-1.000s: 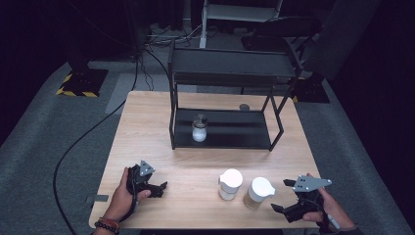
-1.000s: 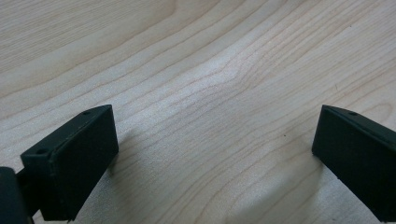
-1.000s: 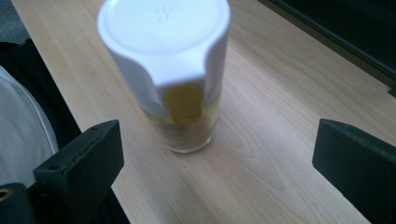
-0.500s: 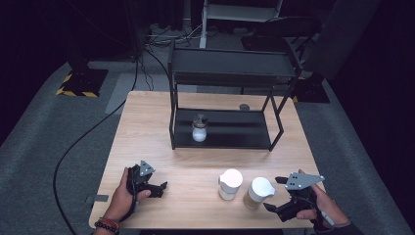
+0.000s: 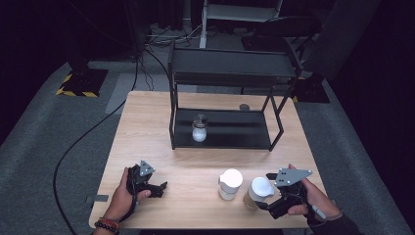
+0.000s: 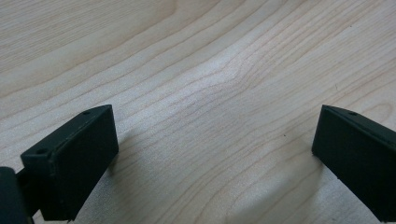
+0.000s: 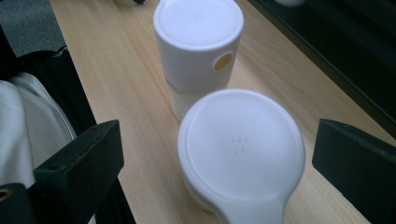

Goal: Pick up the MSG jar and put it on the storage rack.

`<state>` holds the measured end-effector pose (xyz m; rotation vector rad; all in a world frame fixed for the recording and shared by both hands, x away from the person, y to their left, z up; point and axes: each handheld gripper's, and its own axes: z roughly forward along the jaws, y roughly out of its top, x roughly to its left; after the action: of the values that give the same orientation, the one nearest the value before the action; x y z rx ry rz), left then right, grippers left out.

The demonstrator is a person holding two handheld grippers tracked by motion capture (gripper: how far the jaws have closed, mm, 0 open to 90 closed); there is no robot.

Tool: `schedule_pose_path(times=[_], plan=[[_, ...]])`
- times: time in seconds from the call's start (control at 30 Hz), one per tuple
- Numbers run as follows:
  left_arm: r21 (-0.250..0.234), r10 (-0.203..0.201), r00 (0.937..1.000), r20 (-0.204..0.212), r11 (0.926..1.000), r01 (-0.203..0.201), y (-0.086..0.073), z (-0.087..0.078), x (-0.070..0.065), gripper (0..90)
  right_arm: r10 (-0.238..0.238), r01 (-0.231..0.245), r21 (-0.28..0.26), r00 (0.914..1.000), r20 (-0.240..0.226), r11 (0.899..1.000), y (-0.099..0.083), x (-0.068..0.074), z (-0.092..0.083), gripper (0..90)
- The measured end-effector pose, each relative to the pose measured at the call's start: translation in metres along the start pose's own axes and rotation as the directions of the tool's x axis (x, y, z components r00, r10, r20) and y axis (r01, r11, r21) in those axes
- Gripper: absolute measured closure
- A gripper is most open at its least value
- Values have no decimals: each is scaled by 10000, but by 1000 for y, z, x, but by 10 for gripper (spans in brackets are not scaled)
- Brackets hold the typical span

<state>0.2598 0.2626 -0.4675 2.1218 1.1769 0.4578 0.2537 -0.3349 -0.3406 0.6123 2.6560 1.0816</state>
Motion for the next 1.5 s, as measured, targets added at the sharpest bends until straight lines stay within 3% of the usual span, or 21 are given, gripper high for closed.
schedule_pose_path(times=[0.7,1.5], plan=[[0,0,10000,0,10000,0,0,0,0,4,-719,747,633,9964,-447,9952,50,4,26,22],[-8,-3,10000,-3,10000,3,0,0,0,3,-888,1007,1432,9923,-866,9846,91,0,57,25]])
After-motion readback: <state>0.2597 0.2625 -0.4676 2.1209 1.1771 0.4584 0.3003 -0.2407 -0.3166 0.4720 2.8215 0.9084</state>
